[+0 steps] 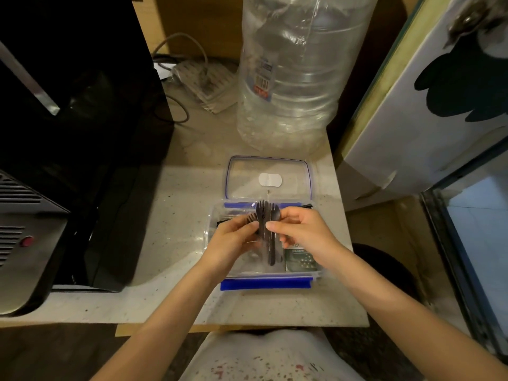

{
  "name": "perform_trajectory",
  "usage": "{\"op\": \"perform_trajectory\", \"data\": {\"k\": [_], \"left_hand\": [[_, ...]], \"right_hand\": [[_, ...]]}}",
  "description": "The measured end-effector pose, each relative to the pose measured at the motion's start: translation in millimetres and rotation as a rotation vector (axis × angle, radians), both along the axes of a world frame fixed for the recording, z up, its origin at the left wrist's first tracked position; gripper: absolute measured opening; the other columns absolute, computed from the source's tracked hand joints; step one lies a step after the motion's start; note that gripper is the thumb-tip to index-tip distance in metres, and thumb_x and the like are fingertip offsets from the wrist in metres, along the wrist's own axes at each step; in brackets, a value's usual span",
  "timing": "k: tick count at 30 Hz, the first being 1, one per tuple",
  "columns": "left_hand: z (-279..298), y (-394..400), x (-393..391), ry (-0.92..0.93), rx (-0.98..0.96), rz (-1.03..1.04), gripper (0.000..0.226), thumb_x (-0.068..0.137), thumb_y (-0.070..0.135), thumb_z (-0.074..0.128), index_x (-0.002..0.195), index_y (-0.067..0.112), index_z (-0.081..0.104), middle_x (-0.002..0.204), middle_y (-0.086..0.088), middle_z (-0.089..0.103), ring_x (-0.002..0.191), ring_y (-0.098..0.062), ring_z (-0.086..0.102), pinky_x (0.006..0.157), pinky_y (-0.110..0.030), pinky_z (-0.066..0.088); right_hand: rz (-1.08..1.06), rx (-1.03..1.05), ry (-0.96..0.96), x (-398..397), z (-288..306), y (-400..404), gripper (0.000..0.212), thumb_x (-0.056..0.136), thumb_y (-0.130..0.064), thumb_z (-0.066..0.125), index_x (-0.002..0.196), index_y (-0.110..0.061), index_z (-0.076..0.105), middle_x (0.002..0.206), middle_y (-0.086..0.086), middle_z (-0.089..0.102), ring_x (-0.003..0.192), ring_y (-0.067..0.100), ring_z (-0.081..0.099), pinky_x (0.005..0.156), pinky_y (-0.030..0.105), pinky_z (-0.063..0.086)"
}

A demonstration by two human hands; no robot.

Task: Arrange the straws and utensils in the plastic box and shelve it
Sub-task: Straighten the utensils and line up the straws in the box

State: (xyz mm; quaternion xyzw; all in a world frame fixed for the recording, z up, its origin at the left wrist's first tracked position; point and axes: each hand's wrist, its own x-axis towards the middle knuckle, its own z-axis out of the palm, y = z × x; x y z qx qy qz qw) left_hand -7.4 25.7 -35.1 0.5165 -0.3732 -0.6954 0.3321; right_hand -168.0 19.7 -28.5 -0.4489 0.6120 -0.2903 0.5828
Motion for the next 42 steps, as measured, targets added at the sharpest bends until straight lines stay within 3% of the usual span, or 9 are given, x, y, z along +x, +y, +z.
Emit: {"op": "perform_trajectory", "data": {"k": [4,9,14,21,27,30,34,38,42], "left_hand": [[-4.9,-3.7,4.0,0.042,0.04,0.127,0.016,0.091,0.009,0.055,0.103,0.001,0.063,0.09,-0.013,0.071,0.076,-0.017,0.072,0.066,-0.022,0.06],[1.2,-4.3,-1.2,0.056,0.082,0.172,0.022,0.095,0.02,0.048,0.09,0.013,0.068,0.083,-0.007,0.074,0.076,-0.017,0.072,0.067,-0.025,0.06],[6.6,-3.2,-4.7,-0.001,0.038,0.138,0.029,0.097,0.023,0.039,0.099,0.014,0.066,0.101,-0.011,0.07,0.093,-0.025,0.068,0.079,-0.031,0.056],[8.9,1.2,0.2,-0.179,-0.147,-0.049,0.021,0.095,0.007,0.047,0.097,0.004,0.068,0.095,-0.008,0.069,0.089,-0.017,0.068,0.081,-0.024,0.055],[9.5,0.6,2.8,-0.213,-0.132,-0.09,0.026,0.096,0.014,0.046,0.105,0.001,0.066,0.106,-0.015,0.069,0.098,-0.024,0.067,0.086,-0.032,0.054],[12.0,1.2,2.2,-0.219,-0.125,-0.118,0.026,0.097,0.016,0.045,0.106,0.003,0.065,0.104,-0.01,0.068,0.1,-0.022,0.065,0.087,-0.03,0.052],[9.7,1.9,1.8,-0.347,-0.268,-0.116,0.024,0.095,0.014,0.048,0.103,0.003,0.067,0.095,-0.009,0.069,0.088,-0.017,0.067,0.083,-0.029,0.056],[12.3,-3.4,7.1,-0.632,-0.565,-0.239,0.022,0.095,0.014,0.048,0.103,0.007,0.068,0.078,0.003,0.062,0.066,0.0,0.056,0.071,-0.01,0.051],[17.8,-13.2,8.9,-0.852,-0.749,-0.495,0.024,0.095,0.019,0.049,0.11,0.01,0.066,0.097,-0.006,0.07,0.073,-0.003,0.052,0.071,-0.004,0.038]], "right_hand": [[0.016,0.031,0.047,-4.2,1.8,-2.6,0.02,0.077,-0.012,0.074,0.097,-0.007,0.069,0.065,0.002,0.065,0.049,0.007,0.056,0.048,0.019,0.051],[0.098,0.03,0.092,-5.3,6.4,-5.8,0.023,0.076,-0.011,0.075,0.097,-0.005,0.068,0.068,0.005,0.066,0.043,0.004,0.056,0.046,0.018,0.051],[0.089,0.03,0.111,0.2,8.8,-8.0,0.03,0.074,-0.011,0.077,0.101,-0.003,0.067,0.071,0.005,0.068,0.048,0.008,0.062,0.049,0.021,0.055],[0.171,0.003,0.135,2.1,11.8,-6.8,0.036,0.072,-0.009,0.079,0.103,-0.011,0.061,0.081,0.011,0.072,0.057,0.02,0.065,0.061,0.032,0.058],[0.227,-0.015,0.184,4.2,12.4,-9.9,0.035,0.072,-0.014,0.079,0.103,-0.01,0.063,0.081,0.006,0.071,0.067,0.015,0.068,0.054,0.021,0.056],[0.248,-0.041,0.241,7.2,10.5,-10.6,0.027,0.073,-0.017,0.079,0.096,-0.012,0.065,0.068,-0.001,0.067,0.066,0.015,0.066,0.055,0.021,0.054],[0.252,-0.058,0.27,9.8,9.4,-11.3,0.029,0.071,-0.022,0.079,0.094,-0.009,0.065,0.062,-0.001,0.062,0.062,0.015,0.06,0.057,0.028,0.051],[0.341,-0.068,0.28,2.0,20.6,-15.2,0.02,0.076,-0.028,0.074,0.091,-0.019,0.063,0.073,-0.002,0.065,0.06,0.008,0.058,0.053,0.021,0.048],[0.359,-0.106,0.182,-8.8,35.3,-20.0,0.018,0.084,-0.017,0.066,0.101,-0.023,0.065,0.087,-0.001,0.068,0.065,0.009,0.064,0.057,0.018,0.054]]}}
